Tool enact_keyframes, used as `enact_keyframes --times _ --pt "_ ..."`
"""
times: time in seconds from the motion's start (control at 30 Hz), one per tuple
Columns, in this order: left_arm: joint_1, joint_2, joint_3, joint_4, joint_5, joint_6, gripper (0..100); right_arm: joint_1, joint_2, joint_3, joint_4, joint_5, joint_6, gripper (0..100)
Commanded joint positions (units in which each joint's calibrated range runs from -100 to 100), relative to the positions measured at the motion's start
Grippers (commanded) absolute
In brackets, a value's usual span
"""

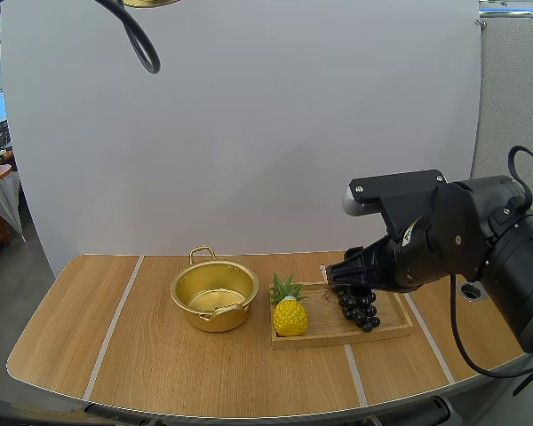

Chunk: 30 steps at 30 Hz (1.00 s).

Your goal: Open the pot, put the grape inside, and close it

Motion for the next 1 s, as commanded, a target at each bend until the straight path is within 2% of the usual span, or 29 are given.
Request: enact_keyframes --times 0.0,0.2,0.47,0.63,0.8,0.97 --pt "-0.10 -0.1 -0.5 0.0 -2.5 -0.6 0 -0.2 5.0 -0.5 -1.3 -1.7 1.6 100" --pt "-0.10 -0.1 -0.5 0.0 -2.5 -0.6 0 -0.2 14.0 -1.3 -1.3 -8.0 2.4 100" --pt "-0.10 -0.1 -0.5 0.0 -2.5 -0.6 0 -0.3 25.0 -8.6 -1.3 -10.1 2.8 100" --pt "-0.10 -0.1 -0.5 0.0 -2.5 -0.6 0 -2.7 31.1 -10.7 -0.8 -14.5 2.0 100" --pt "-0.10 -0.1 -0.5 0.0 -2.5 -0.6 0 -5.0 35.8 -12.2 4.9 -16.0 -2.3 100" --pt "-0.10 -0.1 -0.5 0.0 -2.5 -0.6 0 -5.7 39.5 -12.2 4.7 -18.0 -3.2 100"
